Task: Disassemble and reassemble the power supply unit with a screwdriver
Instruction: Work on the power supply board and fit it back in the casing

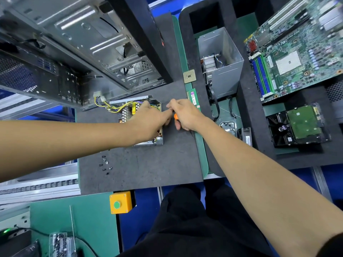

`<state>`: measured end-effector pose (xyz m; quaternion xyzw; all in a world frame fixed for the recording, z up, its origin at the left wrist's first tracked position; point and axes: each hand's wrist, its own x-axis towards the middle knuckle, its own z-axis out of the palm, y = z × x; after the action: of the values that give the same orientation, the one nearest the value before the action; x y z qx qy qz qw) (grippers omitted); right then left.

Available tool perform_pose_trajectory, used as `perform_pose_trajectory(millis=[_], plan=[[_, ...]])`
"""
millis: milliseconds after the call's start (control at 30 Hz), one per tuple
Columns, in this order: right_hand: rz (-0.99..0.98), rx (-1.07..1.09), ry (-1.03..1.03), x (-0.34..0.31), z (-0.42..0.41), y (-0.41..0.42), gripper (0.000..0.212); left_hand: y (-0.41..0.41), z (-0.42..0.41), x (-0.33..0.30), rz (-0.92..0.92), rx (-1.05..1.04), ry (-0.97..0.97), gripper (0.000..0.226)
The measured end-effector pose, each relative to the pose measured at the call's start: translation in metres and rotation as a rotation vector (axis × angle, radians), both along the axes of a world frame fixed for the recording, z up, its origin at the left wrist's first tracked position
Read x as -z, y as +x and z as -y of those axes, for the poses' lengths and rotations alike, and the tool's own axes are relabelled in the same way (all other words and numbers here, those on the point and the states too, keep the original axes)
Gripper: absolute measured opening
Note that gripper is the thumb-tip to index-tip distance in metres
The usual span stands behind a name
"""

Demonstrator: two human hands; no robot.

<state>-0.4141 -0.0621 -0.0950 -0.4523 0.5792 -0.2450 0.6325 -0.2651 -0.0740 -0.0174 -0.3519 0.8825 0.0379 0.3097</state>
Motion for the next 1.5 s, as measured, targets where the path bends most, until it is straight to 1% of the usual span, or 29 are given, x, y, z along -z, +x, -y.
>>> perform_pose_trajectory(millis=[100,167,300,533,733,833,1033,1200,1333,1500], plan=[[-0.008,-0.007,-0.002,0.000,0.001,0.000,0.030,-0.007,0.001,0.002,0.082,0.138,-0.068,0.044],[-0.015,-0.011,-0.002,0.000,0.001,-0.001,0.031,-0.010,0.003,0.003,0.101,0.173,-0.067,0.043],[-0.009,-0.012,-0.004,-0.001,0.000,-0.001,0.030,-0.012,0.012,0.003,0.091,0.020,0.060,0.038],[-0.005,-0.007,-0.001,-0.002,0.000,-0.001,0.031,-0.007,0.012,0.011,0.066,-0.010,0.058,0.040],[-0.013,-0.012,-0.008,-0.004,-0.001,-0.001,0.032,-0.011,0.018,0.015,0.111,0.071,0.100,0.034],[-0.013,-0.013,-0.011,-0.004,-0.001,-0.003,0.031,-0.010,0.023,0.013,0.097,0.092,0.135,0.036],[-0.004,0.002,-0.009,-0.003,-0.001,-0.002,0.035,-0.012,0.021,0.013,0.112,0.123,0.129,0.036],[-0.006,-0.004,-0.002,-0.005,-0.002,-0.002,0.044,-0.015,0.031,0.009,0.167,-0.007,0.285,0.045],[0.013,-0.008,-0.015,-0.005,-0.002,-0.002,0.054,-0.020,0.031,0.008,0.154,-0.042,0.264,0.047],[0.055,-0.001,0.011,-0.006,-0.002,-0.001,0.046,-0.018,0.030,0.008,0.176,0.061,0.242,0.045]])
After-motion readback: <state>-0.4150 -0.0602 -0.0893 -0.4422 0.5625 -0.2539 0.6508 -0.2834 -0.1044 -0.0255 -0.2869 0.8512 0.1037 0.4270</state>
